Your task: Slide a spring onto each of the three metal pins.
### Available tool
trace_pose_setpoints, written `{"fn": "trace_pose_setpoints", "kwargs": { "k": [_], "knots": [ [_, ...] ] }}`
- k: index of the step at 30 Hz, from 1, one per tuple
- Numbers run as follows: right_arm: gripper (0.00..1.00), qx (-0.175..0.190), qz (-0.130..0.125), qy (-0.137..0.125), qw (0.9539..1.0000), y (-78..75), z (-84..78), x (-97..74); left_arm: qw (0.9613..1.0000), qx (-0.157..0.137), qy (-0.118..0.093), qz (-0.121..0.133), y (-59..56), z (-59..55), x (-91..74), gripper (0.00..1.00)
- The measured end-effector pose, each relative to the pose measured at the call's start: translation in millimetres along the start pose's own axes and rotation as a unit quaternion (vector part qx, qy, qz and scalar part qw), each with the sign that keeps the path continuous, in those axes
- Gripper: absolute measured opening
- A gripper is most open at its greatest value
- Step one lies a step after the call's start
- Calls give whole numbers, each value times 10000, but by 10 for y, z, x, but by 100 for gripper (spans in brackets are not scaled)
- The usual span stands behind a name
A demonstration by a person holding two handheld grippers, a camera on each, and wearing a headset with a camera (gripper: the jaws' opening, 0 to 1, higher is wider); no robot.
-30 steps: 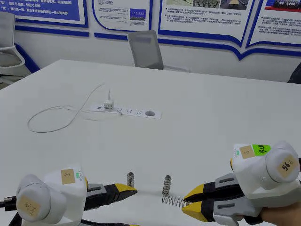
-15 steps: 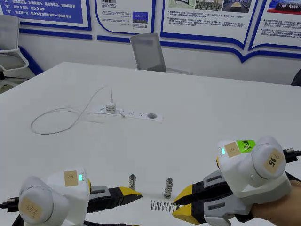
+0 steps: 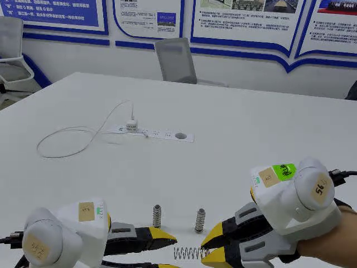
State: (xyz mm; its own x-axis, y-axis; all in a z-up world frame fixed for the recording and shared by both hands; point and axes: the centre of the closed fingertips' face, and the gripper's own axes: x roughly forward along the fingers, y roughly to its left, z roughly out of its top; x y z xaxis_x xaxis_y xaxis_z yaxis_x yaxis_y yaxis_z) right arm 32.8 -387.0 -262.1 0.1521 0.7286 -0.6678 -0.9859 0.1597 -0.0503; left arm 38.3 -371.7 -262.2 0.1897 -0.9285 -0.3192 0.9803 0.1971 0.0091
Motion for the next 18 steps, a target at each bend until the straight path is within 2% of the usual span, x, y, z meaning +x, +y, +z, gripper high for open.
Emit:
{"fn": "trace_pose_setpoints", "kwargs": {
  "k": [18],
  "knots": [
    [11,-162,178,84,9997,73,-1,25,9997,75,46,-228,-86,-14,30,13]
  ]
}}
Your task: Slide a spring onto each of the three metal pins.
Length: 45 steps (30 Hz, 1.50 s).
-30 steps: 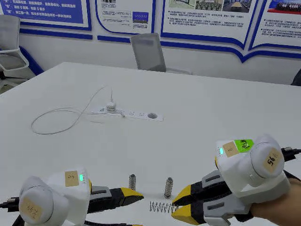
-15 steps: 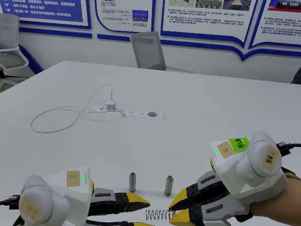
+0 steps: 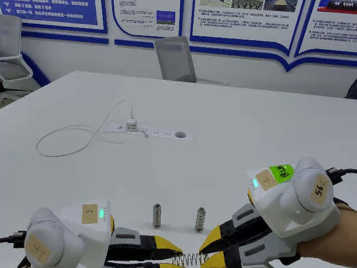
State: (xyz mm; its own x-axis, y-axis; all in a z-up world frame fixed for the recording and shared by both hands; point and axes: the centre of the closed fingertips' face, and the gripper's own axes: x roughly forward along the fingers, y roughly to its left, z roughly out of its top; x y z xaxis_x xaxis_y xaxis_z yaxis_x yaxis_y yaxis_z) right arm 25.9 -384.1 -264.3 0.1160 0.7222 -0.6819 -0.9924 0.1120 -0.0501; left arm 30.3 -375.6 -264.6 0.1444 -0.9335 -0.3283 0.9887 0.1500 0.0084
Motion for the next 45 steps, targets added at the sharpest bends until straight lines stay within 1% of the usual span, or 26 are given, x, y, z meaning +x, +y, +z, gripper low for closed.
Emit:
{"fn": "trace_pose_setpoints", "kwargs": {
  "k": [6,7,11,15,28,32,39,45],
  "knots": [
    [11,0,12,-38,10000,8,23,-8,10000,64,63,-23,-6,-20,2,12],
    [11,14,15,-71,10000,8,42,-18,9999,95,118,-27,-8,-37,-1,12],
    [11,30,-3,-166,9999,5,103,-50,9999,101,104,-4,-4,-31,-6,12],
    [11,52,-25,-324,9995,-7,201,-88,9998,139,126,-1,-8,-28,-6,11],
    [11,-119,-109,-572,9982,-7,476,-86,9997,209,140,37,-10,-3,0,11],
    [11,-197,-113,-602,9979,4,545,-64,9996,228,135,31,-20,11,6,10],
    [12,-249,-117,-619,9977,16,591,-45,9997,226,120,31,-33,19,11,10],
    [12,-157,-162,-641,9977,-7,596,-51,9998,188,95,74,-19,18,5,10]
  ]
}}
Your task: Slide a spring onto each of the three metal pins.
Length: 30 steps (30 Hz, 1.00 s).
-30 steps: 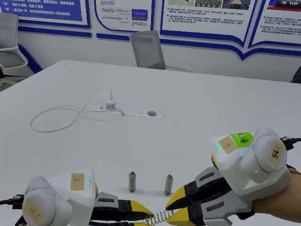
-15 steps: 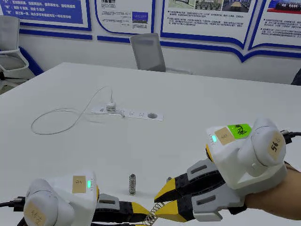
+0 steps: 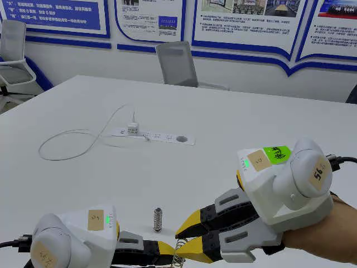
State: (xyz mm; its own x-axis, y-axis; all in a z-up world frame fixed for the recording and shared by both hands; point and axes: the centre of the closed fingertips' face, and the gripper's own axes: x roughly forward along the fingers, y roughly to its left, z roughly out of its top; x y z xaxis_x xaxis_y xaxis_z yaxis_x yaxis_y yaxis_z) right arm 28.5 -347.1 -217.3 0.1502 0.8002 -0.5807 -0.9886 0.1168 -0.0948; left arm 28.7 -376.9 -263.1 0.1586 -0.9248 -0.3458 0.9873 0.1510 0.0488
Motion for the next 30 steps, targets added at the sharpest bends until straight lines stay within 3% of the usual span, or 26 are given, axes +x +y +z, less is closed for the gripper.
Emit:
{"fn": "trace_pose_setpoints", "kwargs": {
  "k": [19,30],
  "knots": [
    [16,384,-82,-77,9992,-8,-73,-7,10000,-25,-51,34,24,6,3,10],
    [12,374,-113,-151,9991,-22,-58,8,9999,-44,-127,77,47,32,5,10]
  ]
}}
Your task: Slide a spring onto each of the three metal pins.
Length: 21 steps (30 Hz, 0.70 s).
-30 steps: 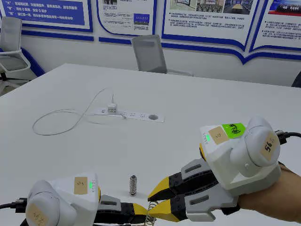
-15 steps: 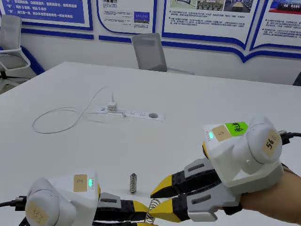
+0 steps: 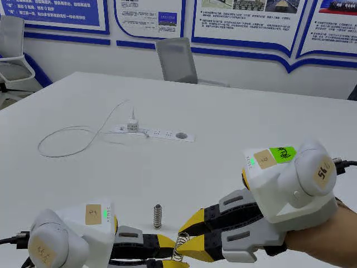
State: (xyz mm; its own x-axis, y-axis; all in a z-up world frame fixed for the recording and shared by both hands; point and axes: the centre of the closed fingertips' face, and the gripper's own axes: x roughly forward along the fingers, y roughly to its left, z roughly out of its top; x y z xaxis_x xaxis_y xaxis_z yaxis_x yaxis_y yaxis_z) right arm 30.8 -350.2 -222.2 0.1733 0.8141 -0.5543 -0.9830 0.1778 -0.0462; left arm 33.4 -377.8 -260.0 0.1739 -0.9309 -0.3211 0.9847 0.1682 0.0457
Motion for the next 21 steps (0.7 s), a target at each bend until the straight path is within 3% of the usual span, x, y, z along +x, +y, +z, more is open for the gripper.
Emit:
{"fn": "trace_pose_setpoints", "kwargs": {
  "k": [21],
  "knots": [
    [12,-14,-73,5,10000,-19,-15,-33,10000,-13,8,15,4,-9,0,15]
  ]
}}
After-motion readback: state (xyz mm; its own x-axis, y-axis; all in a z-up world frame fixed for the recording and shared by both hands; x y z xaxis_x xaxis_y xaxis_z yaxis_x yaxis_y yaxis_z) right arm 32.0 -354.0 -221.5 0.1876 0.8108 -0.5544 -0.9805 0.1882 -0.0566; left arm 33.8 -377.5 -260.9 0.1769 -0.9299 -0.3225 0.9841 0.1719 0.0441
